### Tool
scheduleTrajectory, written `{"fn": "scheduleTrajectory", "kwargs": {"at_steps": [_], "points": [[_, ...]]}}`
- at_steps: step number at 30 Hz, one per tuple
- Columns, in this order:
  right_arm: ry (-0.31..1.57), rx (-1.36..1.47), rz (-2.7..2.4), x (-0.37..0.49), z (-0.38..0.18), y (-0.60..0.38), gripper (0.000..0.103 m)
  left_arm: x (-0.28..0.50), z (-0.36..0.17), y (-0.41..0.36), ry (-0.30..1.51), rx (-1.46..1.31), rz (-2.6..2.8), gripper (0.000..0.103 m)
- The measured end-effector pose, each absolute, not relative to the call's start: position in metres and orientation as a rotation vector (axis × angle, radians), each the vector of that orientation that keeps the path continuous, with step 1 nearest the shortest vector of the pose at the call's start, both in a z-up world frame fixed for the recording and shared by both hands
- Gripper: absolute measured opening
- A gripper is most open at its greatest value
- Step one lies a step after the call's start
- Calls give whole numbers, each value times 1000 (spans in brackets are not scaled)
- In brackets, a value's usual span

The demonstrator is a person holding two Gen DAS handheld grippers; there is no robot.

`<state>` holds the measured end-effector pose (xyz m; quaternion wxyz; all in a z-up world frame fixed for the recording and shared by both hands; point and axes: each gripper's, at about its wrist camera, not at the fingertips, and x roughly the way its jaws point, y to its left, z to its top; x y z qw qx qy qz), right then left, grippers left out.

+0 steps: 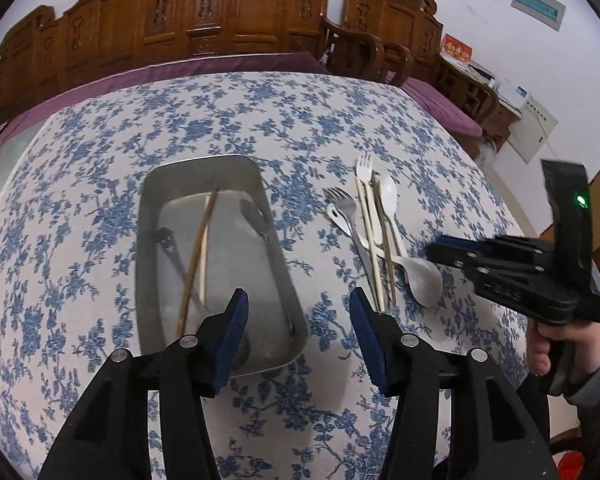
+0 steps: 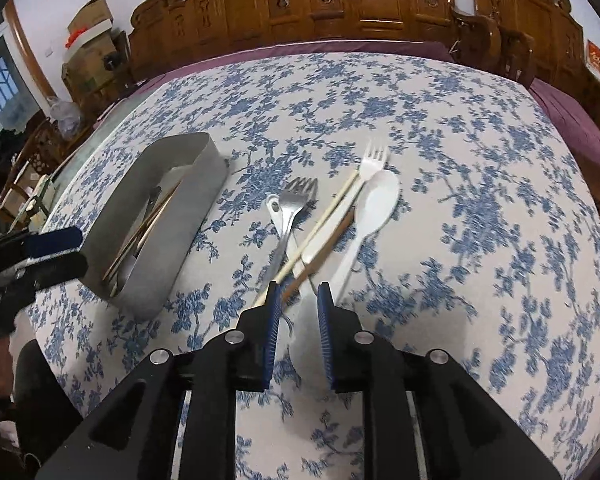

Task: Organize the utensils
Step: 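Move the right tool back to the pile and grasp a chopstick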

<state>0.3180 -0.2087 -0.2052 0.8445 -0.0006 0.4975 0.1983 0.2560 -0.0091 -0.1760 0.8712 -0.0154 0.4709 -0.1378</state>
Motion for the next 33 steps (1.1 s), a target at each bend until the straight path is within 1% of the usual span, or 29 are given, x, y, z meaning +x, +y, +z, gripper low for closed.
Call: {"fn": "scheduleTrajectory", "kwargs": {"at_steps": [12, 19, 20, 22, 25, 33], "points": [[1177, -22, 330, 364, -249, -186, 21, 250, -179, -22, 995, -17, -312, 50], [1206, -24, 296, 371, -253, -183, 21, 247, -178, -21, 996, -18, -313, 50], [1211, -17, 292, 373, -253, -183, 20, 247, -178, -21, 996, -19, -313, 50], [1220, 0, 282, 374, -253, -183, 12, 245, -177, -20, 995, -21, -313, 50], [1224, 6, 276, 372, -250, -184, 6, 243, -176, -20, 992, -21, -314, 50], [1172, 22, 305, 346, -229, -199, 6, 243, -176, -32, 995, -9, -316, 50]]}}
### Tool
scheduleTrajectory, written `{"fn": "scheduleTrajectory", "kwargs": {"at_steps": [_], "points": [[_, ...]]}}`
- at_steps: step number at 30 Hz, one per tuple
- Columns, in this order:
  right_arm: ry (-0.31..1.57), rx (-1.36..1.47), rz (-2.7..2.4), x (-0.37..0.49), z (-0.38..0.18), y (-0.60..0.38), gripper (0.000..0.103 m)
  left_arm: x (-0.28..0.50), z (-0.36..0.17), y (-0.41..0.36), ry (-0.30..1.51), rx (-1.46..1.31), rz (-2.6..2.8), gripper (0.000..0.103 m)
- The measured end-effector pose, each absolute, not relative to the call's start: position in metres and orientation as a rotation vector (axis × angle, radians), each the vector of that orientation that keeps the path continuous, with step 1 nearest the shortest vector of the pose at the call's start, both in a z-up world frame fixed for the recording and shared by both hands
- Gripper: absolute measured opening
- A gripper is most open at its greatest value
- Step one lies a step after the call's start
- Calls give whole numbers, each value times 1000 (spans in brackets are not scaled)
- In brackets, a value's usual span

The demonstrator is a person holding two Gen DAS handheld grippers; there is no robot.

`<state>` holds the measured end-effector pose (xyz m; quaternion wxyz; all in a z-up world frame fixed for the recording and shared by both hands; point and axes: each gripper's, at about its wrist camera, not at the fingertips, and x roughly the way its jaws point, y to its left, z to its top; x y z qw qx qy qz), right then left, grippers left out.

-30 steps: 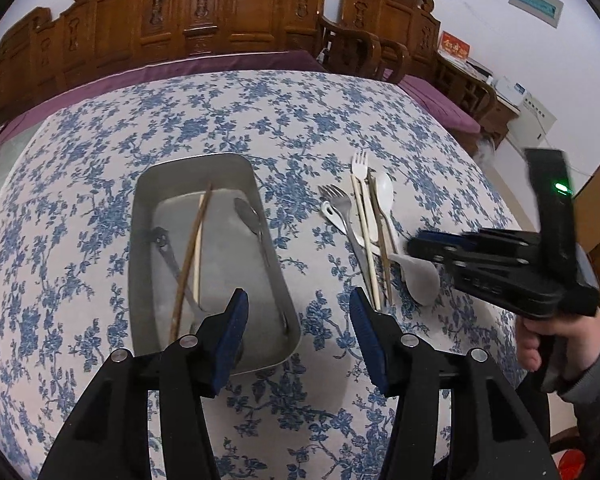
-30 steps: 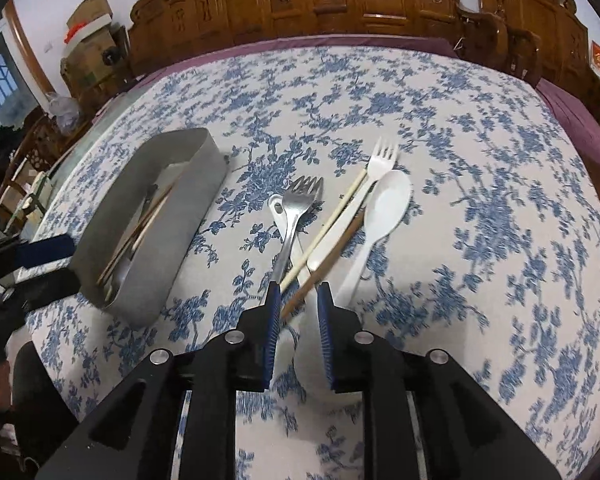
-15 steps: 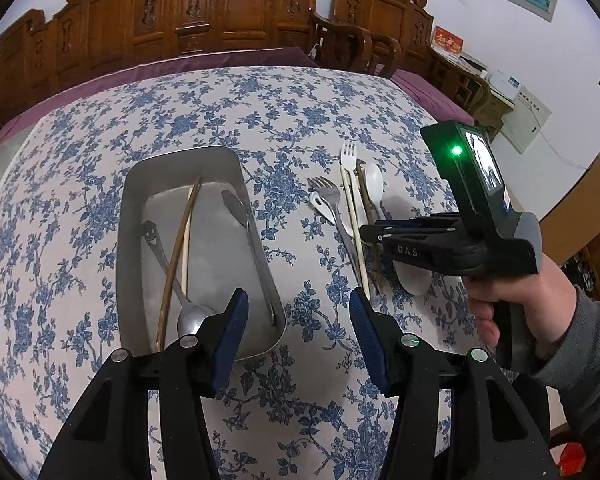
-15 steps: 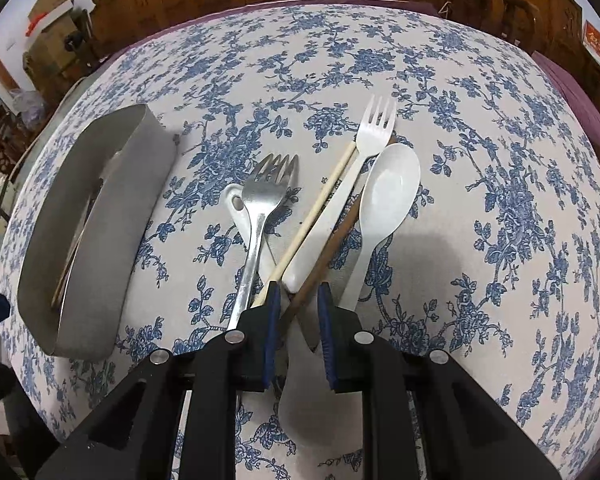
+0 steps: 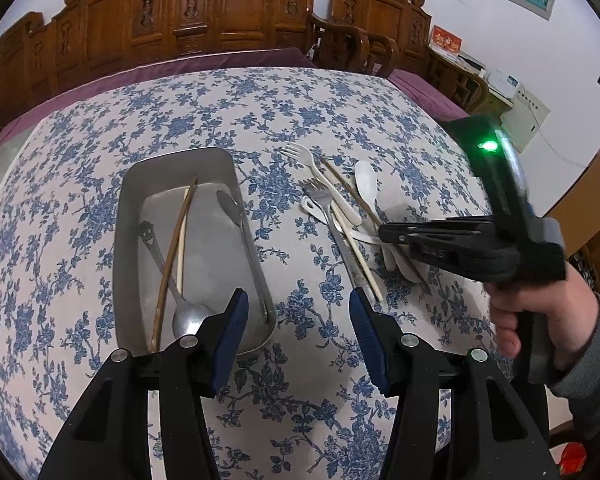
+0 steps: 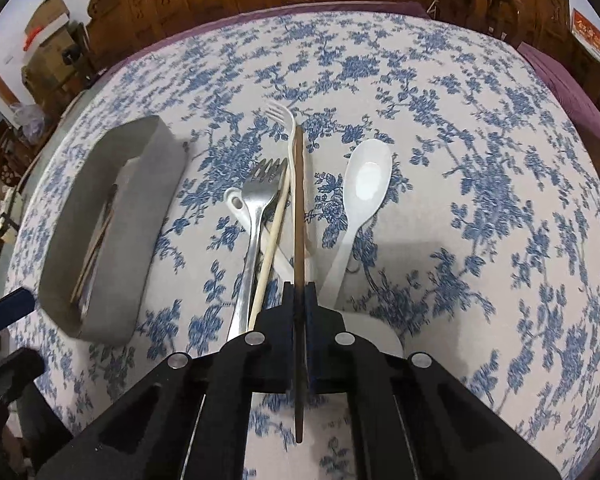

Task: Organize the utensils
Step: 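Move the right tool back to the pile and grasp a chopstick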

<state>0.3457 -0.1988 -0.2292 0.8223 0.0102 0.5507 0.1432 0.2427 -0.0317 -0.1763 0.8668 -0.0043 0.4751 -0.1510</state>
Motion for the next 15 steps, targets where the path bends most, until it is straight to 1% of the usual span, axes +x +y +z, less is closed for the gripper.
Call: {"fn": "scheduleTrajectory", "kwargs": {"at_steps": [9, 15], "points": [[1075, 47, 342, 316, -203, -228, 6, 252, -190, -60, 1017, 25, -313, 50], [1043, 50, 349, 302, -199, -249, 6, 262, -201, -81, 1040, 34, -319, 50]]}}
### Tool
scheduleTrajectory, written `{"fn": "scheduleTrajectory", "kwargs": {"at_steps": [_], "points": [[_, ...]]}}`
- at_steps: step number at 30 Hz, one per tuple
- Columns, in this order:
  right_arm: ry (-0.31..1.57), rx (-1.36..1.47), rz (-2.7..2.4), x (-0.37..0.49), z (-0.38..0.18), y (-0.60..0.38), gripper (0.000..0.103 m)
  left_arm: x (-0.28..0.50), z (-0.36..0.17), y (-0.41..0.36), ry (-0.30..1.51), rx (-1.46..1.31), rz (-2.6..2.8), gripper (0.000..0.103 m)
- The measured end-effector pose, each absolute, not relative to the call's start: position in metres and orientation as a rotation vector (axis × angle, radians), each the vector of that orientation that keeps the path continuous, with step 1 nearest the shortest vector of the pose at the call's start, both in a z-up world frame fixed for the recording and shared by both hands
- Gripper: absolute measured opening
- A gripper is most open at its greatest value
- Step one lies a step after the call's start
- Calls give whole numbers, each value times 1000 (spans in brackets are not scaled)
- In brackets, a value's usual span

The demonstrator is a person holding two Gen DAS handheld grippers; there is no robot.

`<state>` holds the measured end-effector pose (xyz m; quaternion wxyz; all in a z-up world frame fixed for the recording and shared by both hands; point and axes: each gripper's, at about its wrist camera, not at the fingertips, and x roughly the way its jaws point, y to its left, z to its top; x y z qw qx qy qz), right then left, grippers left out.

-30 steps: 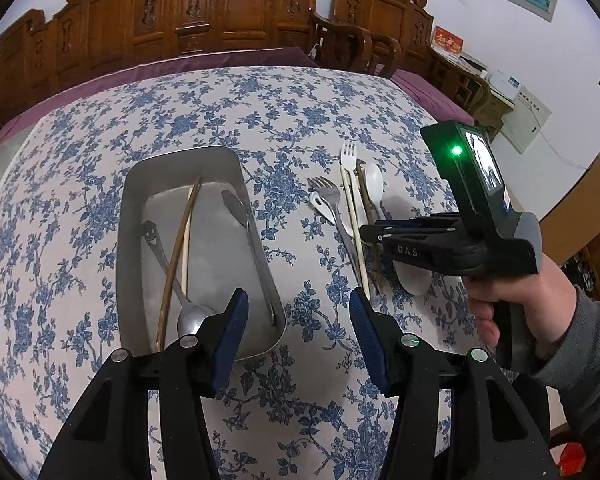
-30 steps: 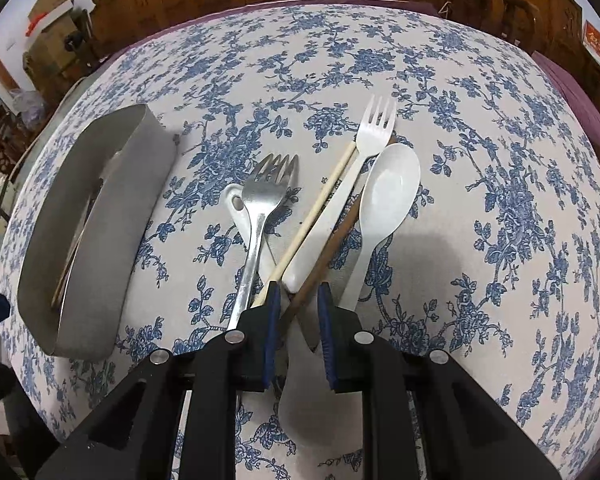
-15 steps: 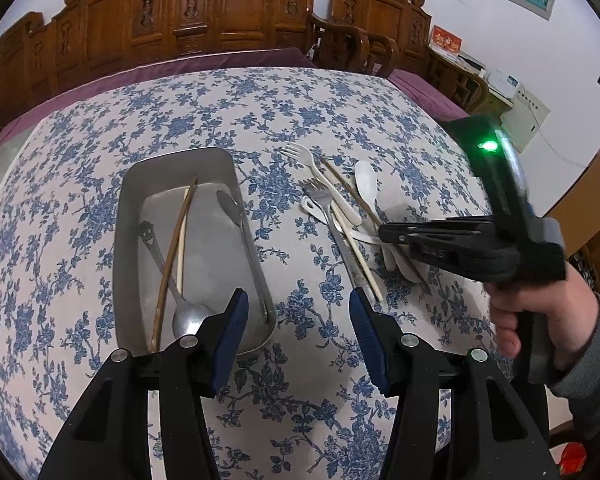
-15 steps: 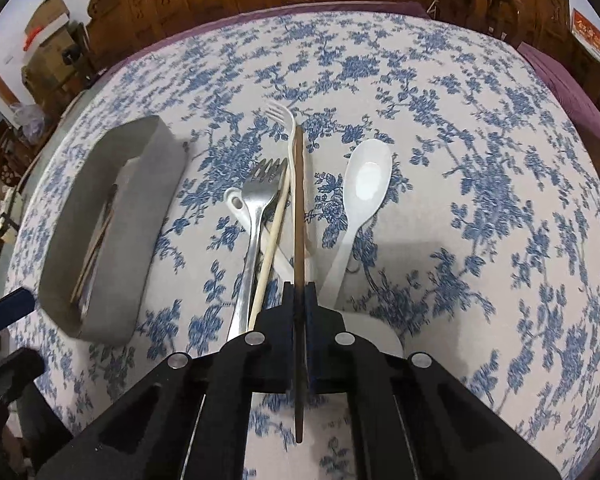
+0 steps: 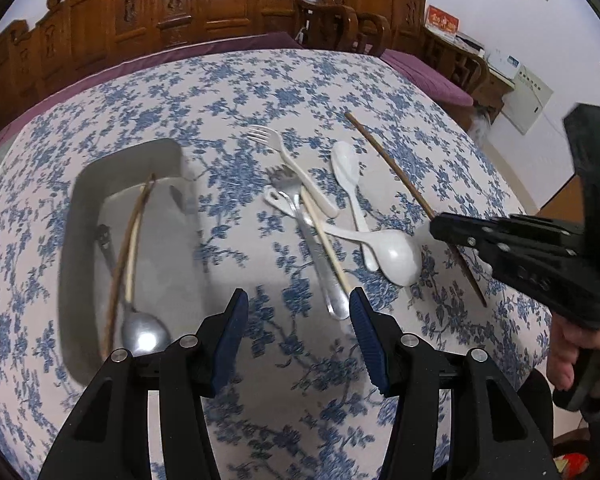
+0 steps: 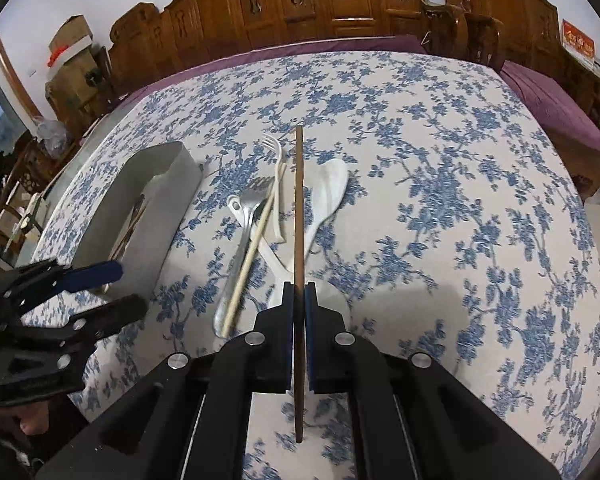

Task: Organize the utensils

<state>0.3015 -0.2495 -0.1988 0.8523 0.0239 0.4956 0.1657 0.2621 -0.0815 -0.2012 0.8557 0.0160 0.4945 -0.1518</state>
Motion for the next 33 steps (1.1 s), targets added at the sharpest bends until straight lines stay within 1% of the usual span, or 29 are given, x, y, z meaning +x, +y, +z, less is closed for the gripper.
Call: {"fn": "scheduleTrajectory", "kwargs": {"at_steps": [3, 7, 12, 15, 16, 17, 19, 23, 33], "points": [[1035, 41, 352, 292, -201, -259, 6, 270, -208, -93, 1050, 36, -325, 50], [1027, 22, 347, 284, -206, -267, 6, 286, -219, -112, 1077, 44, -332, 41], [1022, 39, 348, 277, -208, -280, 6, 304, -231, -126, 1109, 31, -336, 34], [1016, 27, 350, 275, -208, -282, 6, 311, -241, -130, 1133, 28, -326, 26], [1014, 25, 350, 274, -208, -282, 6, 314, -244, -131, 1139, 23, -326, 20], [1011, 24, 351, 273, -208, -282, 6, 316, -246, -131, 1144, 23, -324, 17], [1006, 26, 356, 272, -207, -282, 6, 319, -251, -131, 1152, 21, -311, 17], [1003, 22, 365, 270, -206, -280, 6, 323, -256, -135, 1164, 28, -306, 13], [996, 18, 337, 271, -204, -289, 6, 337, -261, -146, 1205, 72, -226, 13]]}}
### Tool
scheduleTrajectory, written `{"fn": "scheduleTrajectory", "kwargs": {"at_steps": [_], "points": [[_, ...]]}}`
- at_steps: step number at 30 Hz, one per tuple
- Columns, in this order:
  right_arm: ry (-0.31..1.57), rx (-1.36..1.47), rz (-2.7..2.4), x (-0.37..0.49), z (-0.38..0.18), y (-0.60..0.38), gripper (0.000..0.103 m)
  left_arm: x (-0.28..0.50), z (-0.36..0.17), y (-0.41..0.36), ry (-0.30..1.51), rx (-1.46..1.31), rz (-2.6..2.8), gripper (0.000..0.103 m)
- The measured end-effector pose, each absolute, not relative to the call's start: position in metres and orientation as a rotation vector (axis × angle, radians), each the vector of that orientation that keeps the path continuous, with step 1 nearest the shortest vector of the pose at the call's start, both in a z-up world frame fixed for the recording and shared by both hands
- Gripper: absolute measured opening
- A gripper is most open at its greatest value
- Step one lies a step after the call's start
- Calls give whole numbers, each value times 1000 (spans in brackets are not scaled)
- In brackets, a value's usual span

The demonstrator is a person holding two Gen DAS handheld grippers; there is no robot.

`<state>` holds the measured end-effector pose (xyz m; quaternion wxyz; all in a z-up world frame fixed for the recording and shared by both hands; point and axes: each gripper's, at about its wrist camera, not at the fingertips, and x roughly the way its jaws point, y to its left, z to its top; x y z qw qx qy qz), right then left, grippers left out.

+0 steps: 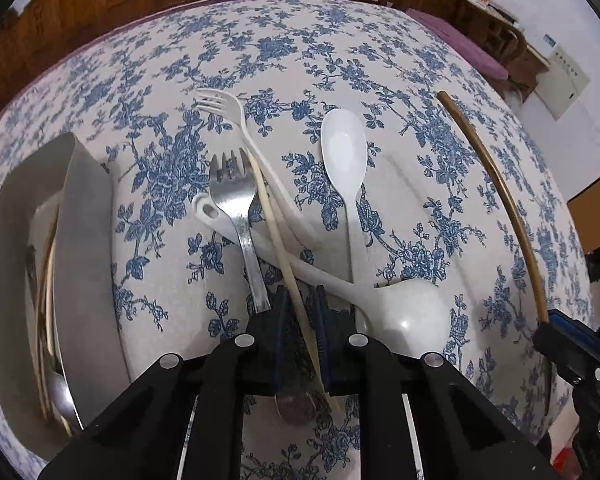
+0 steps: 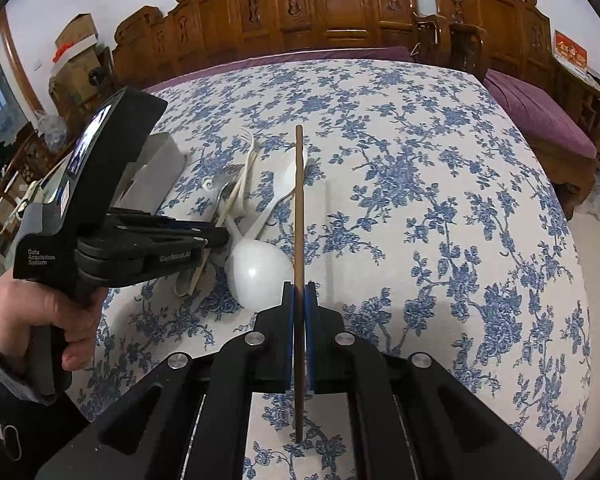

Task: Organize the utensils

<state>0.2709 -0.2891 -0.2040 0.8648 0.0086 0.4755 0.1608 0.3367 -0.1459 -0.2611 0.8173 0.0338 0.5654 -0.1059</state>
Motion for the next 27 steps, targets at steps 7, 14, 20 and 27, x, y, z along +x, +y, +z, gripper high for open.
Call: {"fn": "scheduleTrajectory", "kwargs": {"at_steps": [7, 14, 20, 27], "points": [[1003, 28, 345, 270, -205, -289, 6, 332, -257, -143, 1210, 78, -191, 4], [998, 28, 355, 268, -201, -286, 6, 316, -236, -136, 1171, 82, -190, 4], [988, 34, 372, 265, -198, -283, 6, 297, -215, -124, 1136, 74, -199, 4], [979, 30, 404, 261, -195, -274, 6, 281, -193, -107, 1098, 63, -206, 4]]}}
